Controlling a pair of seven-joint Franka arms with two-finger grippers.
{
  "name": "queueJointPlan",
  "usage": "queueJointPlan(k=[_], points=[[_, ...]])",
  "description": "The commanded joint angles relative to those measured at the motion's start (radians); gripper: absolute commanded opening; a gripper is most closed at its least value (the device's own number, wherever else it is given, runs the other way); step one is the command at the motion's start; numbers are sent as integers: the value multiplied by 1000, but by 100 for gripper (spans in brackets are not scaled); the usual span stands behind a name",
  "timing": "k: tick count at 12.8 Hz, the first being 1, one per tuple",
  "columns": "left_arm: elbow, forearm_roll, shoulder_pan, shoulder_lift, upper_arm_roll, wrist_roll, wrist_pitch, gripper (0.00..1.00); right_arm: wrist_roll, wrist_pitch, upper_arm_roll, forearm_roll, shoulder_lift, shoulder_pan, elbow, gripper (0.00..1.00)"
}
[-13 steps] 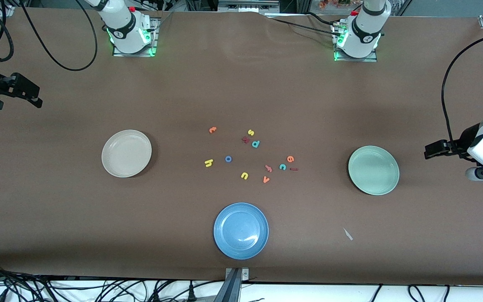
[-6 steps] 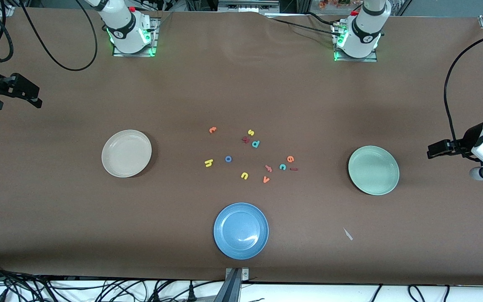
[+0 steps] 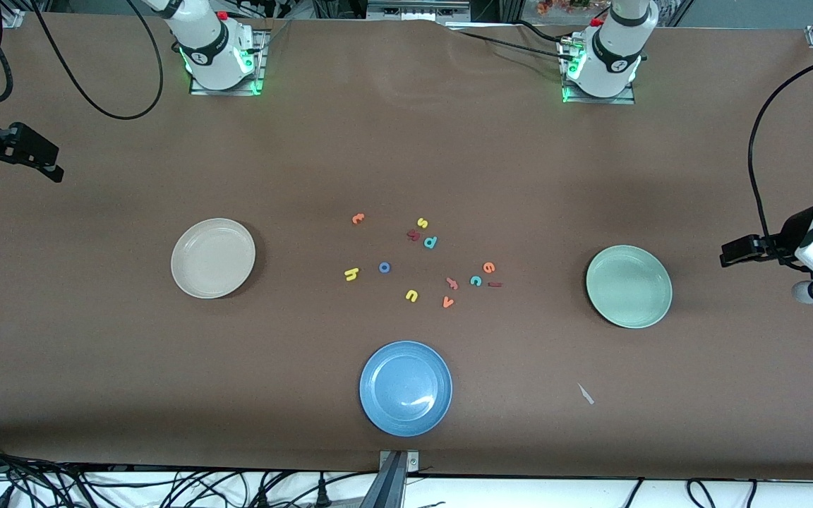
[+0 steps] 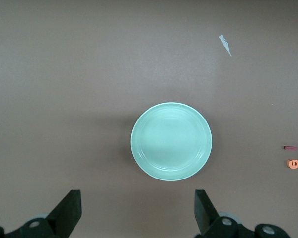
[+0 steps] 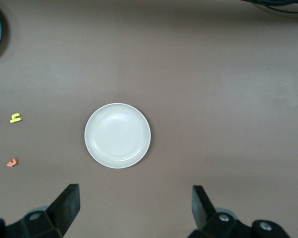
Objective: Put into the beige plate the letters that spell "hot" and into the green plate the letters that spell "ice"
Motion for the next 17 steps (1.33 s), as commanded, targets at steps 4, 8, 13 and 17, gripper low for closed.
queueJointPlan(k=[4,8,13,17], points=[[2,10,0,-4,2,6,-15,100,9,-20,1,-26,14,17,27,100],[1,13,0,-4,2,6,-15,100,10,-75,2,-21,12,18,32,100],[2,16,0,-4,2,6,-15,100,-4,-77,3,-18,14,18,32,100],[1,18,0,-4,2,6,-15,100,5,-75,-2,-15,32,15,32,100]])
